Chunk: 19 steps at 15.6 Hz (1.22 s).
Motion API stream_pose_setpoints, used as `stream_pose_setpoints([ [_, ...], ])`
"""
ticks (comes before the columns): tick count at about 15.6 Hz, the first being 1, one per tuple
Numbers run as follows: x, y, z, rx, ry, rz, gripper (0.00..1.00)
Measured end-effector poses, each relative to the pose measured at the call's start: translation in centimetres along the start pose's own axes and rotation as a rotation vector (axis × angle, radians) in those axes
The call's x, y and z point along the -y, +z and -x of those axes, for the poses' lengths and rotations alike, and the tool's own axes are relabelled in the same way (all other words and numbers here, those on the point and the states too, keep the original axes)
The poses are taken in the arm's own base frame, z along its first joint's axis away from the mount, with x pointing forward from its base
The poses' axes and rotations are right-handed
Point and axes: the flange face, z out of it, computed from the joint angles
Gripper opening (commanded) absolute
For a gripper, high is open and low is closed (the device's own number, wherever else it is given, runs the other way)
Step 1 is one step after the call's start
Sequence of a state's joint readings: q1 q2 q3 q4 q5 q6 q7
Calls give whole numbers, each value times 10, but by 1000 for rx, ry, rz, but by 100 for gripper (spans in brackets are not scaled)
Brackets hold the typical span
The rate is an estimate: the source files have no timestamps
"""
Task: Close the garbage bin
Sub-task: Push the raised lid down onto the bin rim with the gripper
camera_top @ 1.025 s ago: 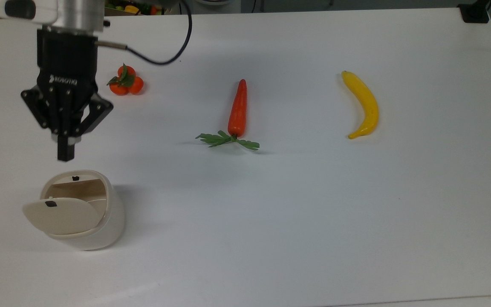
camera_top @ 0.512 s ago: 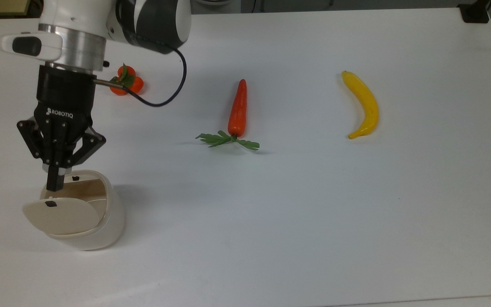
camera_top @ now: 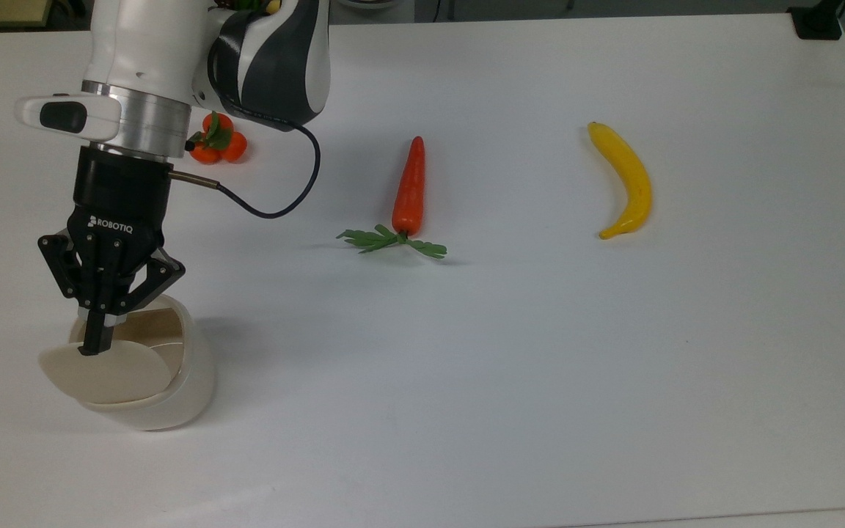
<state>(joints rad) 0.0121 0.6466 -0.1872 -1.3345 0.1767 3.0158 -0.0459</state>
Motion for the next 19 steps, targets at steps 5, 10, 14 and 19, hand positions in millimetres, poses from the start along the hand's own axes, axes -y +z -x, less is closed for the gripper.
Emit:
stream_pose_setpoints([
  [5,1,9,10,-26,-5,5,0],
  [10,-3,15,16,-23,-5,10,0],
  [14,-10,16,17,-20,-2,19,0],
  [19,-16,21,31,11,1,26,0],
])
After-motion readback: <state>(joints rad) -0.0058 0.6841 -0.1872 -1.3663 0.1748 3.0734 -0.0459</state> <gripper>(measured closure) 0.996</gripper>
